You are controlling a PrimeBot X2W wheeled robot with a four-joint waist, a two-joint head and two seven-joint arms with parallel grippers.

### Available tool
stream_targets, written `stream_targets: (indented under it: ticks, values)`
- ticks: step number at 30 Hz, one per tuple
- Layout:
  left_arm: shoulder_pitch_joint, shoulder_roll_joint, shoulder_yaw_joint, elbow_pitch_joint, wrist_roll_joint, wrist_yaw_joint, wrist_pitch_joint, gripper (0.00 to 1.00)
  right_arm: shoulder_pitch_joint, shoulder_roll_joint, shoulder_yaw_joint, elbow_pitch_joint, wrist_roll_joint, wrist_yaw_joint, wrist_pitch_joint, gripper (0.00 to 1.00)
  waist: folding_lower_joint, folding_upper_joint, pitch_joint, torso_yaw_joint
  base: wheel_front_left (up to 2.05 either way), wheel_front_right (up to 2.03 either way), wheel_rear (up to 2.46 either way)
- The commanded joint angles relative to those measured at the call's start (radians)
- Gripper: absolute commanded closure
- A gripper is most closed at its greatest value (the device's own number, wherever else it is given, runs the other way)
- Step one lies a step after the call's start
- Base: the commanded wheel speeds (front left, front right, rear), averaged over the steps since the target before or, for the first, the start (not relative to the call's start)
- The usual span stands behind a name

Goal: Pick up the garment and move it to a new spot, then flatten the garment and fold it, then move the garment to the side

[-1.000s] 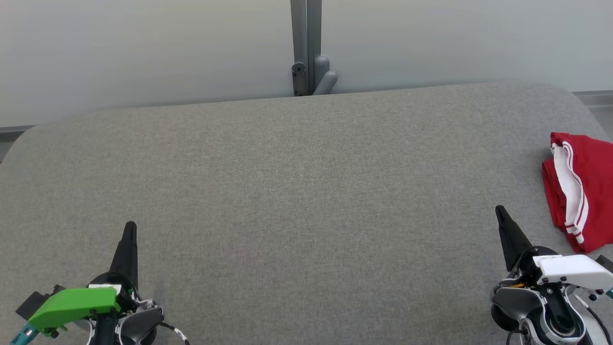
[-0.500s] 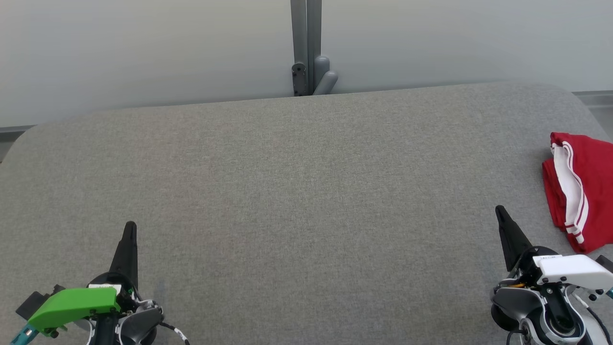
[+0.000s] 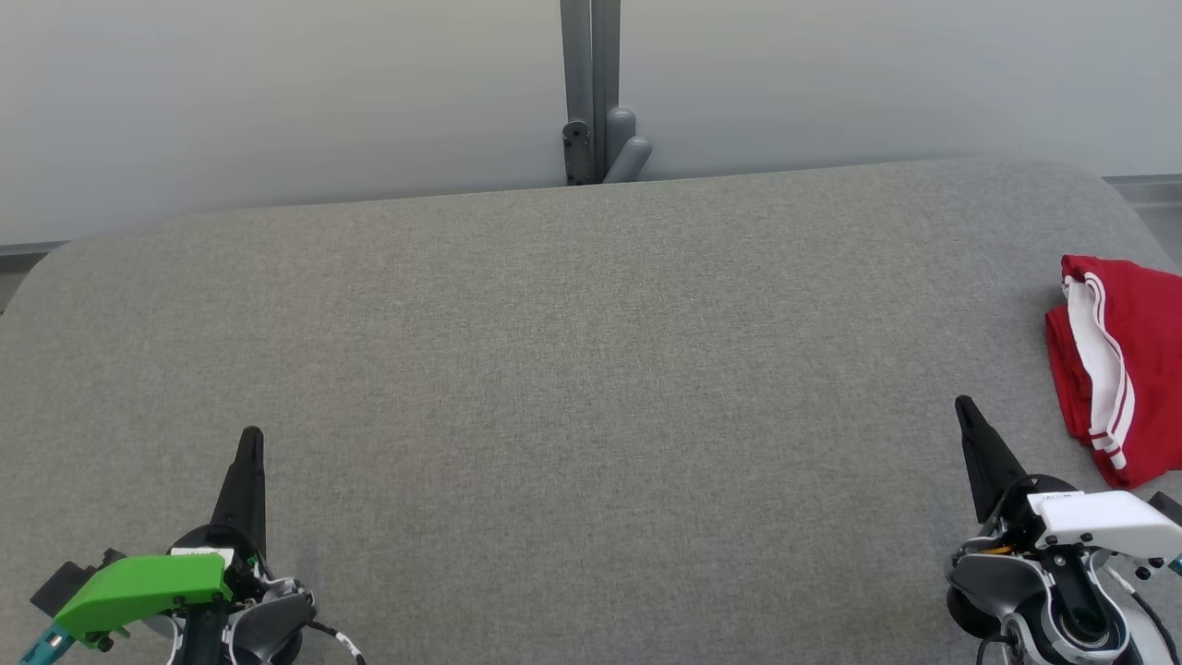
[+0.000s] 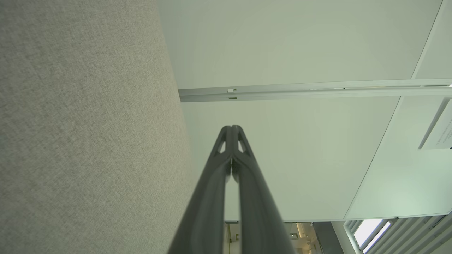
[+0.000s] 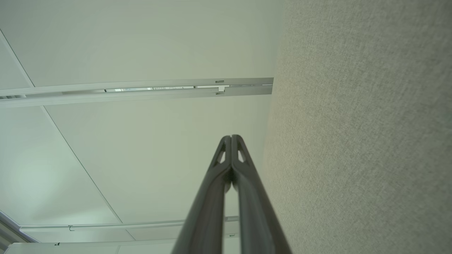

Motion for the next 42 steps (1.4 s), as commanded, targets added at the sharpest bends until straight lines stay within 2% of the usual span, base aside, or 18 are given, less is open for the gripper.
stream_targets:
  ticks: [1,42]
  values:
    - [-0.017,0.007,0.005,-0.001,-0.001,-0.004,0.002,1.00,0.008,-0.005,-0.003,-0.006,0.005,0.000,0.004,1.00,-0.0001,-0.0001,0.000,0.000,0.00,0.00,0.00]
    - [-0.017,0.007,0.004,-0.001,-0.001,-0.004,0.002,1.00,0.008,-0.005,-0.003,-0.006,0.006,0.000,0.003,1.00,-0.0001,-0.0001,0.000,0.000,0.00,0.00,0.00]
